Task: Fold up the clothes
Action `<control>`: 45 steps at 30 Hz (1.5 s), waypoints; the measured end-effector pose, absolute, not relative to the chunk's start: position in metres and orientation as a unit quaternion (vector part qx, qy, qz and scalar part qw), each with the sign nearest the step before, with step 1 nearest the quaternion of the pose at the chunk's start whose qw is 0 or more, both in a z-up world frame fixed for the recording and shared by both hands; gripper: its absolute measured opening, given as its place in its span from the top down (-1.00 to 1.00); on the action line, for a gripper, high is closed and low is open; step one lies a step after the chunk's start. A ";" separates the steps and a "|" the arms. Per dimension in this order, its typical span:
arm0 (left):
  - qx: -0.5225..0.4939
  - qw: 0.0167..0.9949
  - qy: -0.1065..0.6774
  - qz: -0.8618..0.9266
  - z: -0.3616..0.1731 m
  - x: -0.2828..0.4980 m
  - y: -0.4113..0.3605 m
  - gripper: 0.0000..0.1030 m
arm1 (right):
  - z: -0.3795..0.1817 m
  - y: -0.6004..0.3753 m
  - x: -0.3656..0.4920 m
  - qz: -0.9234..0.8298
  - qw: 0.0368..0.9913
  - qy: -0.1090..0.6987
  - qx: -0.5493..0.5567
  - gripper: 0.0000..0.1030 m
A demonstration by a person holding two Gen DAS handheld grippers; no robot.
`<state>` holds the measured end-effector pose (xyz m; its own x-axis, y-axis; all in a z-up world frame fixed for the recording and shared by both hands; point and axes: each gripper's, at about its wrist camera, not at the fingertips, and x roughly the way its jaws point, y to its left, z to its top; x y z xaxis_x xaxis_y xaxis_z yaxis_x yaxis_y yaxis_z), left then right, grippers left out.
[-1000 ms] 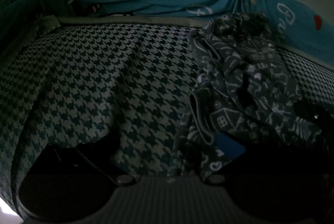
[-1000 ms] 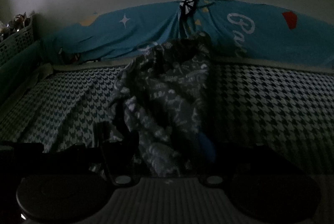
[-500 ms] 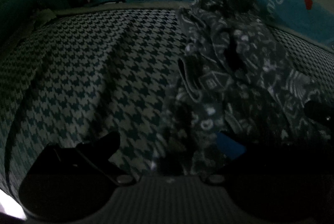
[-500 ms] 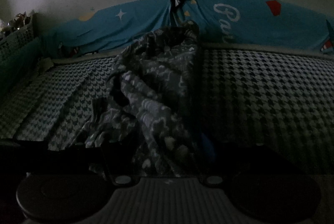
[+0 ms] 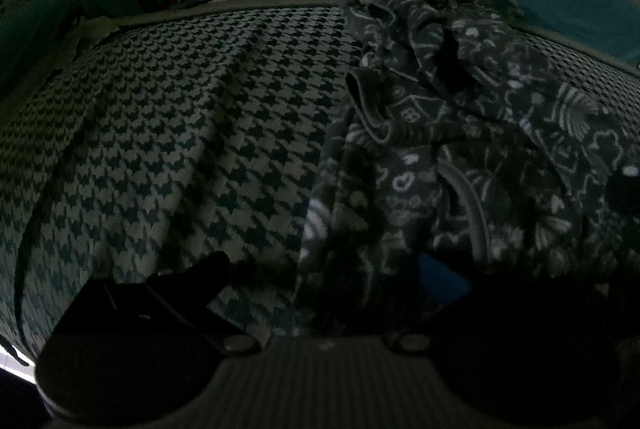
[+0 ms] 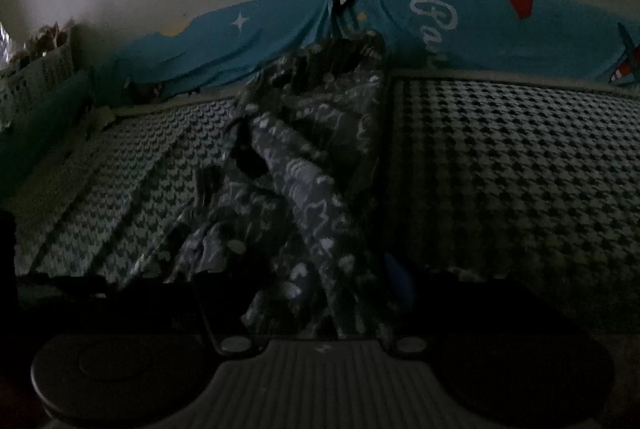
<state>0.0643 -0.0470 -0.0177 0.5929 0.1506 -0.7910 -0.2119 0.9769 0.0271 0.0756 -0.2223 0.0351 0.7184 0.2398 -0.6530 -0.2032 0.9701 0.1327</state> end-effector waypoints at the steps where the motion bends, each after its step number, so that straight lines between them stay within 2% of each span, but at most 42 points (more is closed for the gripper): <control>1: -0.035 0.892 0.439 0.101 -0.018 0.063 -0.046 -1.00 | 0.034 -0.221 0.075 0.119 0.927 0.356 0.021 -0.29; 4: -0.035 0.894 0.436 0.100 -0.020 0.060 -0.045 -1.00 | 0.031 -0.218 0.073 0.120 0.926 0.358 0.015 -0.34; 45: -0.036 0.897 0.424 0.118 -0.024 0.021 -0.042 -1.00 | 0.034 -0.222 0.060 0.123 0.925 0.357 0.038 -0.34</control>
<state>0.0205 -0.0417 -0.0239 0.6119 0.1809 -0.7700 -0.2417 0.9697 0.0358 0.0603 -0.2216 0.0337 0.7144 0.2547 -0.6517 -0.2009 0.9669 0.1576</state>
